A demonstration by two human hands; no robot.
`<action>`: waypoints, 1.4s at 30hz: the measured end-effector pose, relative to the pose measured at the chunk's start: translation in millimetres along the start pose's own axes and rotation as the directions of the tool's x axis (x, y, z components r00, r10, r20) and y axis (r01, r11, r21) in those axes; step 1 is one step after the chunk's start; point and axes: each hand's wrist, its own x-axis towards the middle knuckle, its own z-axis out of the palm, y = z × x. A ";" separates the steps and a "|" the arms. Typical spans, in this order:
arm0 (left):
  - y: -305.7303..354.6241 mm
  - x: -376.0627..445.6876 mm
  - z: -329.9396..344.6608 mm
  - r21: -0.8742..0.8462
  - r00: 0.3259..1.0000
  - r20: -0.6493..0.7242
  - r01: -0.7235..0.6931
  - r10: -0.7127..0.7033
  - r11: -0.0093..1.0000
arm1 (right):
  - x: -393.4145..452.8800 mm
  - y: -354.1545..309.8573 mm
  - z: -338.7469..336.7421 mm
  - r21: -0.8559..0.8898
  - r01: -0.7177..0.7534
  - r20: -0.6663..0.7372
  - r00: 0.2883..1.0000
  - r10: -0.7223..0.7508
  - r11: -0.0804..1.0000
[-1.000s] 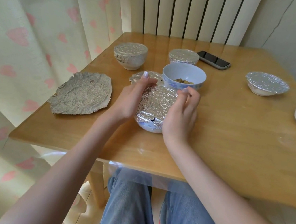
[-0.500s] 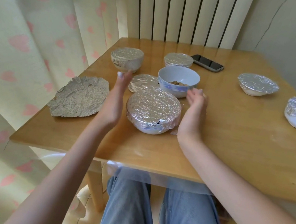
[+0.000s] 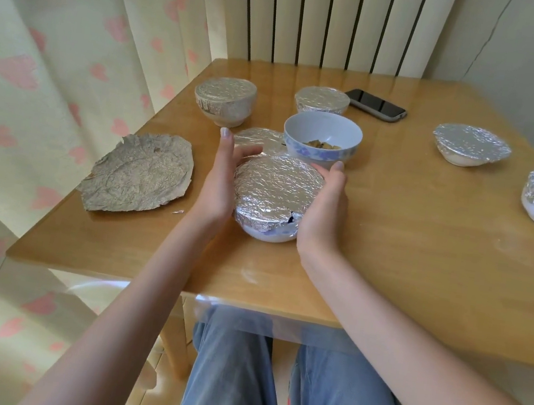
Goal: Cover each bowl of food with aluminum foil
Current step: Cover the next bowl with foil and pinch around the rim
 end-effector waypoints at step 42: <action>5.4 -34.6 -18.1 0.236 0.981 -0.096 -0.143 0.169 0.961 | 27.1 -20.0 -32.4 -0.058 0.099 0.216 0.973 -0.085 0.993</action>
